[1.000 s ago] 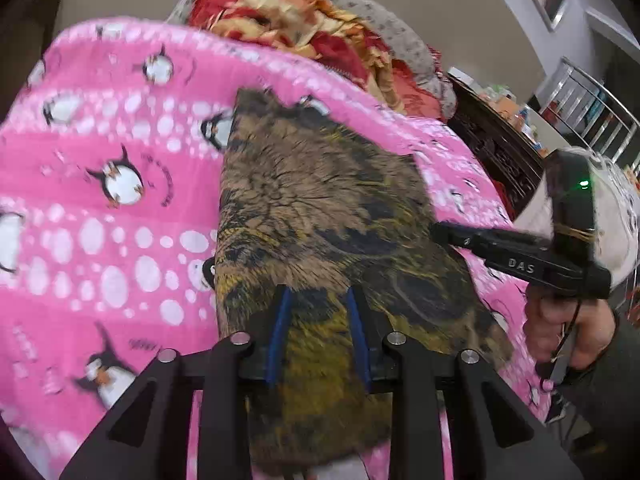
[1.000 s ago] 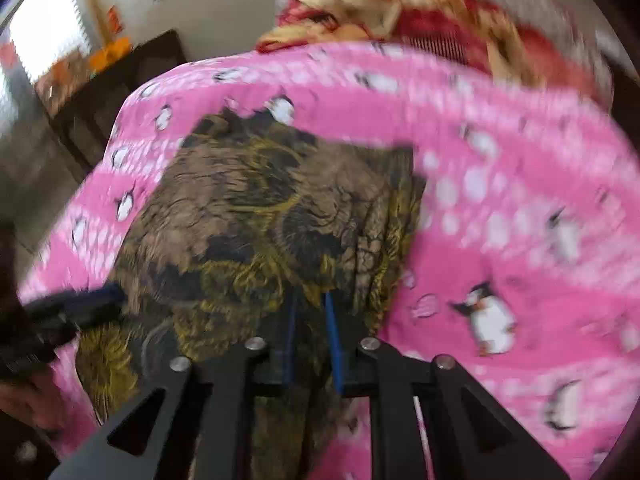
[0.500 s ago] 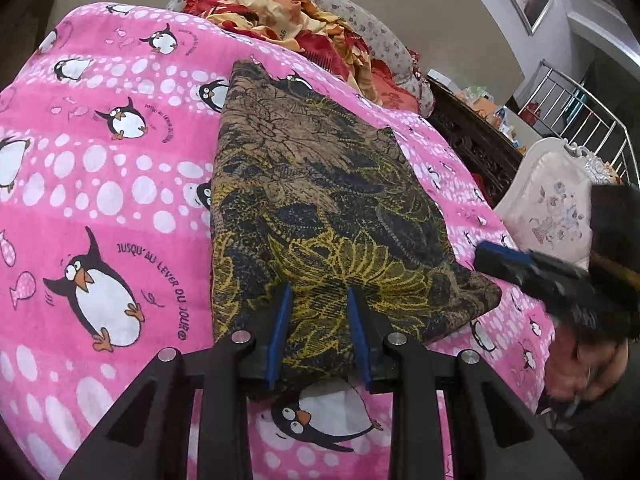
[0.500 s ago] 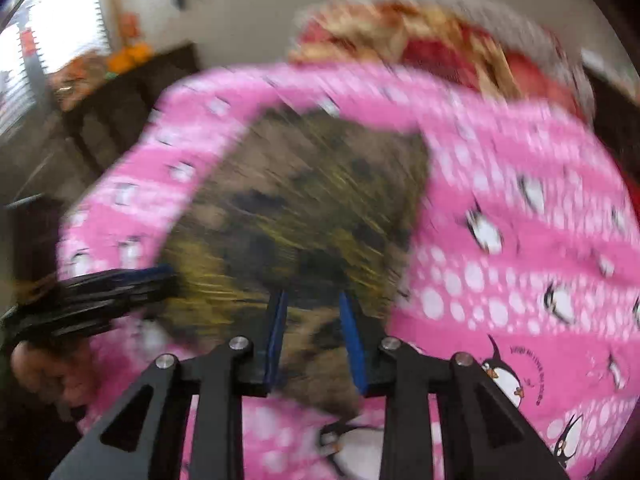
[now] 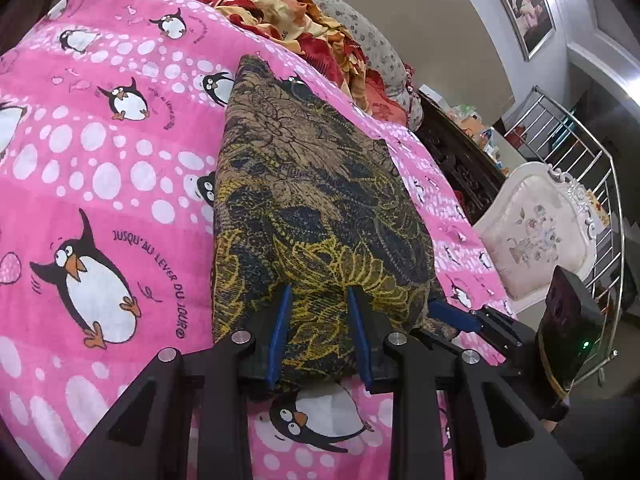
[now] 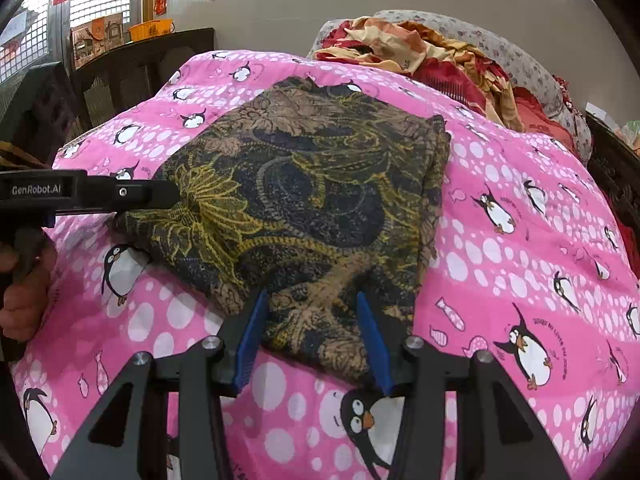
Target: Fold small clothes
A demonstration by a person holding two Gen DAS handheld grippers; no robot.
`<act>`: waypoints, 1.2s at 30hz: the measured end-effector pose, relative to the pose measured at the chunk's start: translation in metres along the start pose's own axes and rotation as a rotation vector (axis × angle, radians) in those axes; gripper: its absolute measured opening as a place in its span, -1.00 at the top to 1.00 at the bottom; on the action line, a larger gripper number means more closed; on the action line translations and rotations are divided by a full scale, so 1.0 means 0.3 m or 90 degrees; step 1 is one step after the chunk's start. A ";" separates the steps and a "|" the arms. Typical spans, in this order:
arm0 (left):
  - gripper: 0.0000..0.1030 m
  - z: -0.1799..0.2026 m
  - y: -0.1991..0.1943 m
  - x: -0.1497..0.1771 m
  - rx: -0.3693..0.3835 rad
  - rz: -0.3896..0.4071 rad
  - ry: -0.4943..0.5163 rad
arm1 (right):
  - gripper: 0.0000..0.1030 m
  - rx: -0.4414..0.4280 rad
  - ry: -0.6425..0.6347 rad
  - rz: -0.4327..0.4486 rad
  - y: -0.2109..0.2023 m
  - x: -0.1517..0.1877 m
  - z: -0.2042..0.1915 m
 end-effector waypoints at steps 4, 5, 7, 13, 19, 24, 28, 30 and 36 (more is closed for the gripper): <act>0.72 0.013 0.002 -0.003 -0.001 -0.002 0.003 | 0.04 -0.005 0.002 0.001 -0.022 -0.006 -0.004; 0.62 0.024 0.004 -0.005 -0.006 -0.007 0.010 | 0.03 -0.009 0.004 0.001 -0.016 -0.015 -0.006; 0.50 0.058 0.012 -0.009 -0.035 -0.020 0.034 | 0.03 -0.017 0.009 0.003 -0.016 -0.014 -0.002; -0.11 0.259 -0.032 -0.003 -0.185 0.029 0.172 | 0.04 -0.054 0.048 -0.006 -0.059 -0.034 0.027; -0.40 0.285 -0.045 -0.027 -0.324 0.070 0.194 | 0.04 -0.013 0.160 0.027 -0.182 -0.045 0.166; -0.40 0.261 -0.057 -0.096 -0.342 0.059 0.111 | 0.04 0.043 0.155 0.019 -0.180 -0.046 0.227; -0.38 0.254 -0.043 -0.112 -0.352 0.021 0.062 | 0.04 0.112 0.157 0.006 -0.116 -0.020 0.278; -0.38 0.264 -0.034 -0.106 -0.352 0.007 0.058 | 0.04 0.123 0.166 -0.010 -0.072 0.015 0.295; -0.38 0.307 0.001 -0.079 -0.384 -0.018 0.083 | -0.09 0.161 0.147 -0.024 -0.021 0.062 0.275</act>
Point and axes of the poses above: each gripper's, at about its wrist camera, not at the fingertips, and y roughly the way its jaws point, z to its right, x to its underside, the point moved 4 cm from there along y, roughly the way its jaws point, and after that the axes turned 3 degrees about -z, right-handed, at the moved point
